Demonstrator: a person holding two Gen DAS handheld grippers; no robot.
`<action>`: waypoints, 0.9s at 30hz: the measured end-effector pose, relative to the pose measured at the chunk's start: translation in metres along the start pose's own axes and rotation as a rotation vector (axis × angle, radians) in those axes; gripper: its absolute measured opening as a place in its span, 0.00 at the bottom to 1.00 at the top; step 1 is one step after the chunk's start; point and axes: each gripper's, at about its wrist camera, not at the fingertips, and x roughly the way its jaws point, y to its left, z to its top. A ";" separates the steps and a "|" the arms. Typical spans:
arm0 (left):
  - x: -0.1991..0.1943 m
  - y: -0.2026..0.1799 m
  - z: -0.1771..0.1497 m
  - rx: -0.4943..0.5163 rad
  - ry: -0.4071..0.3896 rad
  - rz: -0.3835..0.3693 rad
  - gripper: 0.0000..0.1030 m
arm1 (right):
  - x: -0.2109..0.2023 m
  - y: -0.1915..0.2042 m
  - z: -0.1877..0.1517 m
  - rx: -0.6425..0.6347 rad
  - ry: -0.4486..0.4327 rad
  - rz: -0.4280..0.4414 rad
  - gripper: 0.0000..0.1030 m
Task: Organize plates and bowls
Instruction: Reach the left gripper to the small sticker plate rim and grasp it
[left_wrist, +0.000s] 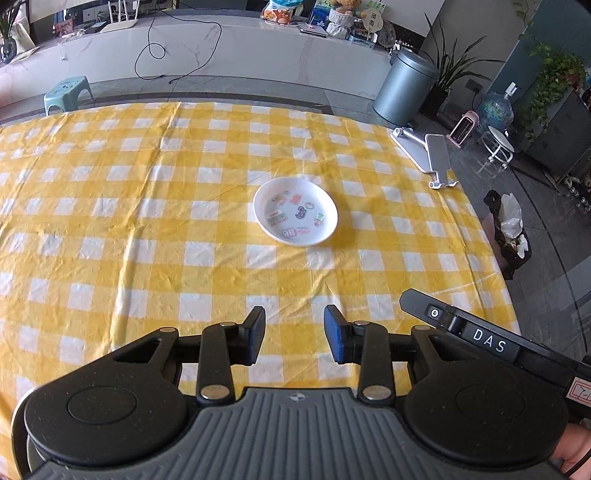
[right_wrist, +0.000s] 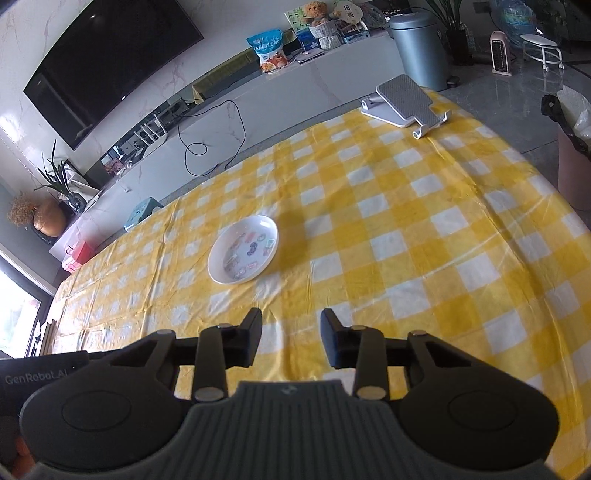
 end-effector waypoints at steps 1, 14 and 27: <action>0.002 0.001 0.007 0.002 0.001 0.003 0.39 | 0.005 0.001 0.004 -0.003 0.000 -0.004 0.31; 0.070 0.020 0.076 0.024 0.066 0.084 0.29 | 0.079 0.026 0.053 -0.003 0.051 -0.001 0.20; 0.124 0.033 0.096 -0.040 0.145 0.070 0.24 | 0.128 0.023 0.065 0.052 0.124 -0.043 0.11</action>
